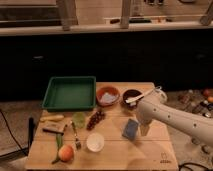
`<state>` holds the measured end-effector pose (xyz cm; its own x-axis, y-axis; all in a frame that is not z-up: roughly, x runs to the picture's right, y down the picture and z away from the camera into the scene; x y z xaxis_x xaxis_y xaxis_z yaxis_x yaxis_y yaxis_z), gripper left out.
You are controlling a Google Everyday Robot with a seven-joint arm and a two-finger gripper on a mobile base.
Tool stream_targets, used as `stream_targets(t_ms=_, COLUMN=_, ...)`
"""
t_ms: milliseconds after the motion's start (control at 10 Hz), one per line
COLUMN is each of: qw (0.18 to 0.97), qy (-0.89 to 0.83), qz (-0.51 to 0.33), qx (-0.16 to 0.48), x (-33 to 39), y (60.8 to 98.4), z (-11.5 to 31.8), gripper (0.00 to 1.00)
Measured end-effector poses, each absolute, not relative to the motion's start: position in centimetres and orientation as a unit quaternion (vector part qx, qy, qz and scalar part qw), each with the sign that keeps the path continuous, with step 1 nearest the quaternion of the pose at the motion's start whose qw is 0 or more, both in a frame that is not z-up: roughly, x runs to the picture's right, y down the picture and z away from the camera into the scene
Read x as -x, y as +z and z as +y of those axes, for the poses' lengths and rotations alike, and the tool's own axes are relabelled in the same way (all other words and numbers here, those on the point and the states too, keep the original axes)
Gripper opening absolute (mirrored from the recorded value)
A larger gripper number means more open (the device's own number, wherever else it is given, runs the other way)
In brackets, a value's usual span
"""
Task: Place sponge in paper cup
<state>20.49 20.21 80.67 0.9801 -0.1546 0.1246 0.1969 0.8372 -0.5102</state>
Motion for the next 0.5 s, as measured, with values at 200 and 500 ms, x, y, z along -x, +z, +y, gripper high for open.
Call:
stream_targets(t_ms=200, qw=0.956, qy=-0.091, qz=-0.049, qx=0.274, x=-20.43, y=81.03, z=20.7, gripper=0.8)
stream_targets(t_ms=500, qw=0.953, qy=-0.091, qz=-0.061, qx=0.281, x=-20.29, y=81.62, z=21.34, gripper=0.8)
